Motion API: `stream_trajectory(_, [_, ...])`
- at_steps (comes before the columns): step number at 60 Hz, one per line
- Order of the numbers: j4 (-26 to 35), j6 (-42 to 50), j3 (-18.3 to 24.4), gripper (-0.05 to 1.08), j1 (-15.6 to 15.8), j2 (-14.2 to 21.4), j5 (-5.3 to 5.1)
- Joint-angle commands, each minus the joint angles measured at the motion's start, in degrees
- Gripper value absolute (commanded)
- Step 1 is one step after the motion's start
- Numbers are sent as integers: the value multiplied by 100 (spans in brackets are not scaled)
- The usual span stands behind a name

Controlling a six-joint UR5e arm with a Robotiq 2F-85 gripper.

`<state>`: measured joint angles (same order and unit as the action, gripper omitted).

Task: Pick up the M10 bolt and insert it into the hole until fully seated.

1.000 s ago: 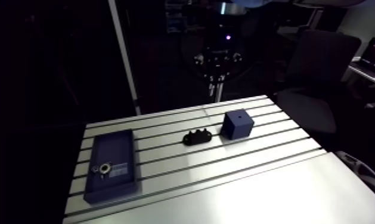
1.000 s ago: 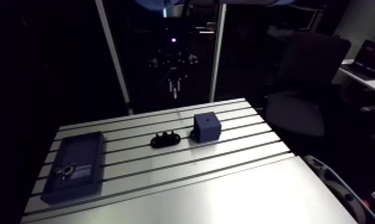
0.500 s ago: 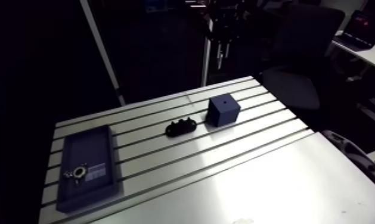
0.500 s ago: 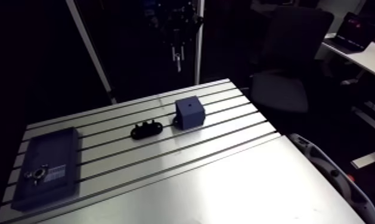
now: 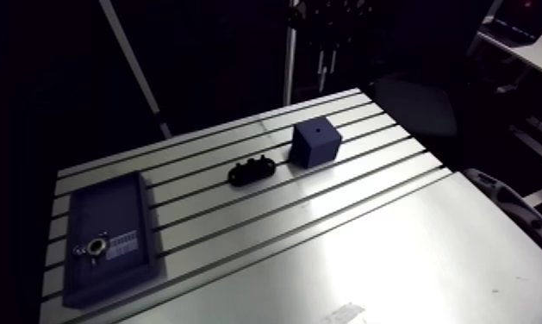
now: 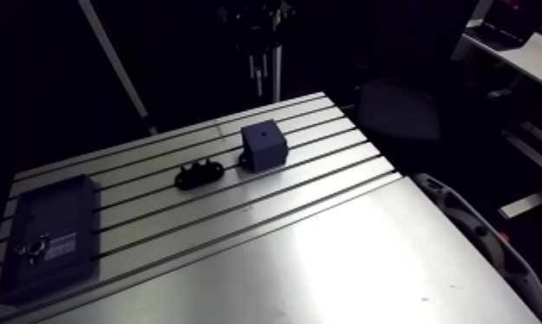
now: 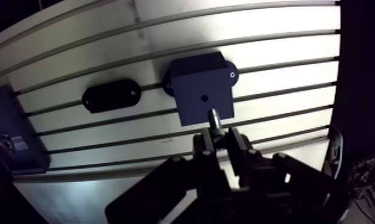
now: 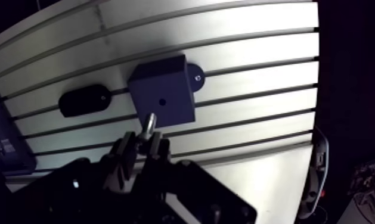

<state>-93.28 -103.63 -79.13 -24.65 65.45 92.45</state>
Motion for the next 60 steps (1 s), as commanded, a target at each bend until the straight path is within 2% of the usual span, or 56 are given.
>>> stream_trajectory(1, [-19, 5, -144, 108, -5, -29, 25])
stream_trajectory(32, [-656, -13, -717, 108, -5, 6, -2])
stream_trajectory(60, [-731, -4, -775, 108, -48, -10, -10])
